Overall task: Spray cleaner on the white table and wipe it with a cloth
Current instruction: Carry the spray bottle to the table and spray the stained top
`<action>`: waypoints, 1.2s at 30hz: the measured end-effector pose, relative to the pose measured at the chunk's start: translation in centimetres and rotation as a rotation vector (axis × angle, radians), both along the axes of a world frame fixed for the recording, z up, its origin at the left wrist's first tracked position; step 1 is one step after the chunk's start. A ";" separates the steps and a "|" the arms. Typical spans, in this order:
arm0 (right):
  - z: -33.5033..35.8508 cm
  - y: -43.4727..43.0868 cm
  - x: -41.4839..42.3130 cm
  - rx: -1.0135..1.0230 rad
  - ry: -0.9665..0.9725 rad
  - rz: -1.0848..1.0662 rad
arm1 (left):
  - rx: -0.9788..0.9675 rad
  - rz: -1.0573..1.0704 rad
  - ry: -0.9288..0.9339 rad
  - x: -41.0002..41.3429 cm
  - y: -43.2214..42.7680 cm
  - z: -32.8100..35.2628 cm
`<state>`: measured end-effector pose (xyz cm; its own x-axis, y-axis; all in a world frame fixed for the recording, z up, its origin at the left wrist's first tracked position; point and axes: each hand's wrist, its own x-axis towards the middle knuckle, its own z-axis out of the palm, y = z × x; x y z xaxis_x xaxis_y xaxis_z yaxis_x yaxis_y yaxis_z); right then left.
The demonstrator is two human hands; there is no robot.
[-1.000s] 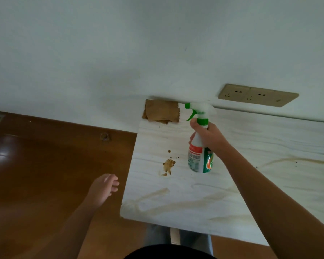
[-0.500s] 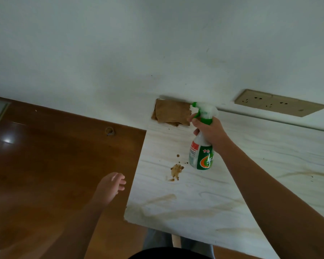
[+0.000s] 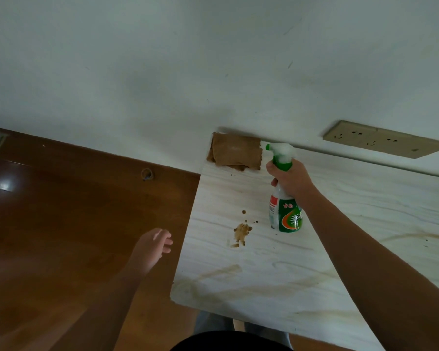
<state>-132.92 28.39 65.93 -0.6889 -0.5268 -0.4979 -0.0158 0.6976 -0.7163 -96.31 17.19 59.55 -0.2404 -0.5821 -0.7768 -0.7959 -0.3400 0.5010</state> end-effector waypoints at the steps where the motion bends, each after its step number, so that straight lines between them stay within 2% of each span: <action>1: 0.0 -0.1 0.0 -0.009 -0.013 0.016 | 0.001 -0.001 0.003 0.1 0.0 -0.1; 11: 0.7 -2.3 1.7 -0.050 -0.069 0.161 | 0.026 0.000 -0.007 0.5 0.0 -0.4; 17: -0.3 -3.8 2.9 0.015 0.034 0.220 | 0.021 0.009 -0.004 1.0 -0.3 -0.6; 22: -1.1 -4.1 3.5 0.095 0.163 0.127 | 0.018 0.030 0.001 1.7 -0.3 -0.7; 25: -0.6 -3.8 3.2 0.033 0.109 0.032 | 0.024 0.034 -0.010 2.0 -0.2 -1.0; 30: 0.8 -3.1 2.7 -0.061 -0.036 0.049 | 0.031 0.019 -0.041 2.2 0.2 -1.6; 36: 0.1 -1.4 2.2 0.054 0.074 0.056 | -0.007 -0.083 -0.105 1.9 0.8 -2.2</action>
<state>-130.71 27.02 66.02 -0.6952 -0.5391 -0.4756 -0.1071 0.7318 -0.6730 -94.38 17.94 57.35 -0.2056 -0.5686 -0.7965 -0.8695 -0.2673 0.4153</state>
